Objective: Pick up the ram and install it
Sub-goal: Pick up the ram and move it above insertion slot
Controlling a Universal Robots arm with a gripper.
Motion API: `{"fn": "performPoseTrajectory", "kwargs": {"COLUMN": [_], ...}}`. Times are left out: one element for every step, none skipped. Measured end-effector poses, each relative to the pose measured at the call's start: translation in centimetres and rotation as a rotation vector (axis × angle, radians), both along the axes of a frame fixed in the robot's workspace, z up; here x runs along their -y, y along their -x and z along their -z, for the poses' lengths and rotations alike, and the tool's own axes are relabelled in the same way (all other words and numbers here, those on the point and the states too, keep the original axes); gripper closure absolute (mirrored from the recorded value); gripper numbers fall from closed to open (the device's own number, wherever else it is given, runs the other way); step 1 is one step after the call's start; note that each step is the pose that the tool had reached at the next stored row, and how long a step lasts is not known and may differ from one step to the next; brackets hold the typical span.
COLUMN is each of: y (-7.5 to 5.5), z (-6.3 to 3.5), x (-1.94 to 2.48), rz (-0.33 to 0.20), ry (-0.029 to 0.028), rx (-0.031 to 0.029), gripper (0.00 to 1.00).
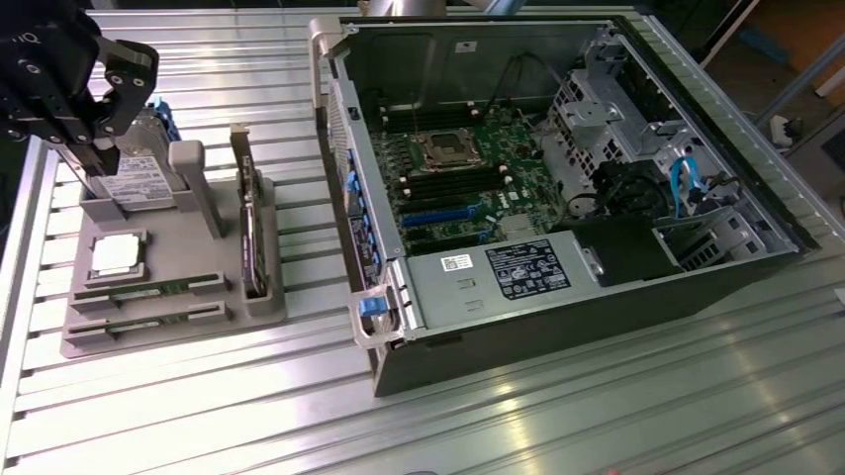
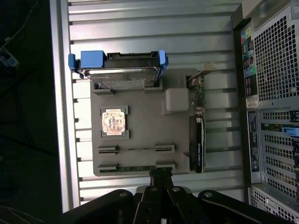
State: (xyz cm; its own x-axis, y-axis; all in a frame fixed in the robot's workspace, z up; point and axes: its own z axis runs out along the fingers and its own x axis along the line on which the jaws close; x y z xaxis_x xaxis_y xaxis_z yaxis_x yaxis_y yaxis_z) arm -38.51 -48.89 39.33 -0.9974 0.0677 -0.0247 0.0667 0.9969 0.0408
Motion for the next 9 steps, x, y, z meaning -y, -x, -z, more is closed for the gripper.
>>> {"fn": "performPoseTrajectory", "kwargs": {"y": [0.00,0.00,0.00,0.00,0.00,0.00,0.00,0.00,0.00], "z": [0.00,0.00,0.00,0.00,0.00,0.00,0.00,0.00,0.00], "x": [0.00,0.00,0.01,0.01,0.01,0.01,0.01,0.01,0.01], "rz": [-0.002,-0.005,-0.007,-0.010,-0.016,-0.019,-0.025,-0.029,-0.034], "ry": [0.0000,0.0000,0.0000,0.0000,0.0000,0.0000,0.0000,0.0000,0.0000], "rx": [0.0000,0.0001,0.0000,0.0001,0.0000,0.0000,0.0000,0.0000,0.0000], "gripper": [0.89,0.89,0.89,0.89,0.89,0.89,0.89,0.89,0.89]}}
